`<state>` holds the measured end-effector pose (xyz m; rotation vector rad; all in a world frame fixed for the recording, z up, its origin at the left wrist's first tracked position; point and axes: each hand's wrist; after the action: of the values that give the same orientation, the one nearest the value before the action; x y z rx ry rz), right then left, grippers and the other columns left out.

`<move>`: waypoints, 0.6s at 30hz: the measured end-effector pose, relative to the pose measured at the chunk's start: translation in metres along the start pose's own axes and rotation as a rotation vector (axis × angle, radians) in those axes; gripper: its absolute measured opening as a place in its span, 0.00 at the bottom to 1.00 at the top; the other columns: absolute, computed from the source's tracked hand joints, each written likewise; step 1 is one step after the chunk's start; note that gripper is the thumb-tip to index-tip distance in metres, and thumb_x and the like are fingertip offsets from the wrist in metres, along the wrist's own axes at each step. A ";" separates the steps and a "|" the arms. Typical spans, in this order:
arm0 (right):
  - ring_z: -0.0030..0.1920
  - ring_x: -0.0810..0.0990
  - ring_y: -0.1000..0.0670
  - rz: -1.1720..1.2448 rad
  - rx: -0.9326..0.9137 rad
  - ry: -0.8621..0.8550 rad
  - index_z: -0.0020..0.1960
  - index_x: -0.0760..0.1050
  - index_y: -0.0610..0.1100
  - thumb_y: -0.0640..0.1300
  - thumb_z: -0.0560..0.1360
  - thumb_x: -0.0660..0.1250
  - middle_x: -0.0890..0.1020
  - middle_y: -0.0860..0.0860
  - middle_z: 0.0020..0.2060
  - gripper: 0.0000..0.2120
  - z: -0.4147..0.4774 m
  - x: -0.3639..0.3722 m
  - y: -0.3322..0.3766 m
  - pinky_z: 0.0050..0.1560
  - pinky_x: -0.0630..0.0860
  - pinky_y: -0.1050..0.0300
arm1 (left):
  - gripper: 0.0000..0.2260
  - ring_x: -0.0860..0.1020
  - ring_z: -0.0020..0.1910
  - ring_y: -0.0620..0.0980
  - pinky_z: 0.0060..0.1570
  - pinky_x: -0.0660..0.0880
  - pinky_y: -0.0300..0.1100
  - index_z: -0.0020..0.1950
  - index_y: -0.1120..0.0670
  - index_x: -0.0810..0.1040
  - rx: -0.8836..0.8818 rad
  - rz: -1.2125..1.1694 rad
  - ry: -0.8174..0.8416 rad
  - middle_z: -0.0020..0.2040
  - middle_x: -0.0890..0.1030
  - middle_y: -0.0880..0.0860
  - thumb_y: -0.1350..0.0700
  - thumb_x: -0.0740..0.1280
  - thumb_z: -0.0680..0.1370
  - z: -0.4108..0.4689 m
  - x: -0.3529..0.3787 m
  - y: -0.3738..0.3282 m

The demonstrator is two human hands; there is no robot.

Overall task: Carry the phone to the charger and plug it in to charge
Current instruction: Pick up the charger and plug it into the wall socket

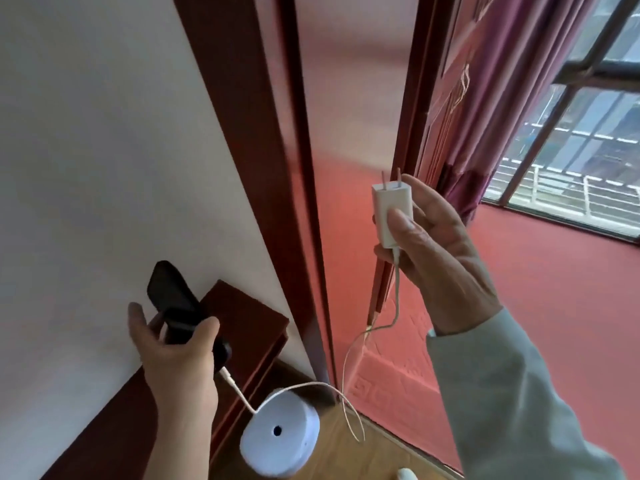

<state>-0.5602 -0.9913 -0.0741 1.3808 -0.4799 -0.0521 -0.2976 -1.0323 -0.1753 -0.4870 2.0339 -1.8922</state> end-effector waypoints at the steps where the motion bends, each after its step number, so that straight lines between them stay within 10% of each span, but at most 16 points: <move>1: 0.49 0.83 0.62 -0.008 0.001 0.025 0.70 0.70 0.51 0.48 0.71 0.66 0.84 0.60 0.51 0.28 0.007 -0.005 0.006 0.52 0.81 0.60 | 0.43 0.83 0.53 0.58 0.52 0.80 0.60 0.80 0.39 0.55 0.004 -0.033 -0.029 0.62 0.75 0.44 0.64 0.73 0.74 -0.004 0.005 -0.006; 8: 0.50 0.83 0.61 0.005 0.013 0.145 0.70 0.70 0.52 0.47 0.71 0.66 0.86 0.62 0.47 0.27 0.040 -0.033 0.023 0.53 0.81 0.59 | 0.36 0.83 0.39 0.39 0.33 0.78 0.39 0.81 0.47 0.58 0.070 -0.311 -0.110 0.54 0.83 0.49 0.67 0.63 0.76 -0.042 0.028 -0.057; 12: 0.51 0.83 0.60 -0.004 0.030 0.209 0.72 0.69 0.52 0.46 0.76 0.70 0.85 0.61 0.50 0.25 0.043 -0.034 0.024 0.55 0.80 0.57 | 0.36 0.82 0.53 0.44 0.45 0.80 0.37 0.81 0.47 0.60 0.167 -0.352 -0.068 0.47 0.88 0.41 0.70 0.58 0.74 -0.073 0.042 -0.085; 18: 0.51 0.83 0.61 0.028 0.008 0.242 0.70 0.70 0.51 0.46 0.73 0.65 0.85 0.62 0.48 0.25 0.033 -0.029 0.034 0.53 0.80 0.59 | 0.46 0.80 0.49 0.46 0.46 0.78 0.40 0.79 0.45 0.62 0.278 -0.398 0.083 0.55 0.82 0.50 0.59 0.70 0.61 -0.102 0.058 -0.113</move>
<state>-0.6068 -1.0059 -0.0471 1.3667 -0.2969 0.1386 -0.3918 -0.9751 -0.0558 -0.7952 1.7763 -2.4174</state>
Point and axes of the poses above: each hand's wrist, its own z-axis towards the middle knuckle, its own x-axis out of the palm, y = z × x
